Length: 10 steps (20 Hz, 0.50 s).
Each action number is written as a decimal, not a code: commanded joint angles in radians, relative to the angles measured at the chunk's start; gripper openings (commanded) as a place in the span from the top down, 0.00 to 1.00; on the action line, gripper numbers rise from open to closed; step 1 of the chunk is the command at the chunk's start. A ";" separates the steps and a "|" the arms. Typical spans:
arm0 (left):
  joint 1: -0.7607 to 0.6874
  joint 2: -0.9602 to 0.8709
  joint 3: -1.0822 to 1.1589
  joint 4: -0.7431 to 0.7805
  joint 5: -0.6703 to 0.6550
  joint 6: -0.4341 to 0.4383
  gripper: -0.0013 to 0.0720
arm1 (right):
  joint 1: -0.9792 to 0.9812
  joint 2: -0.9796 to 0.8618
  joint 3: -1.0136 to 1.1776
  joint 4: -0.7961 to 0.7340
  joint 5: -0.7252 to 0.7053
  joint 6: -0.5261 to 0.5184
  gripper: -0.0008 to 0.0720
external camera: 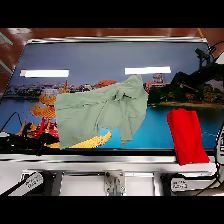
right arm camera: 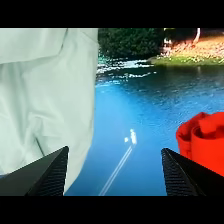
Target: Fold the shirts.
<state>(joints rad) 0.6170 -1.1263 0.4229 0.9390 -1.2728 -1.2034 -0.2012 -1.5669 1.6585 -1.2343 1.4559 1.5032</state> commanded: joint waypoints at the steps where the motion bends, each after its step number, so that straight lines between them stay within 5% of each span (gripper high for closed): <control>1: -0.065 -0.057 -0.011 -0.052 0.093 0.003 0.02 | 0.011 -0.003 -0.038 0.009 -0.012 0.000 0.04; 6: -0.171 -0.157 -0.010 -0.223 0.196 0.027 0.03 | 0.011 -0.003 -0.039 0.006 -0.018 0.000 0.04; 7: -0.194 -0.167 -0.010 -0.263 0.208 0.045 0.17 | 0.011 -0.003 -0.040 -0.003 -0.018 0.004 0.04; 9: -0.222 -0.170 -0.007 -0.314 0.217 0.056 0.75 | 0.011 -0.003 -0.067 -0.021 -0.014 0.005 0.04; 10: -0.224 -0.169 -0.001 -0.328 0.208 0.073 0.84 | 0.011 -0.003 -0.103 -0.018 -0.009 0.005 0.04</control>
<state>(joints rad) 0.4305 -1.2793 0.4149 0.7086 -1.0676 -1.1633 -0.1909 -1.5696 1.5982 -1.2392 1.4399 1.5043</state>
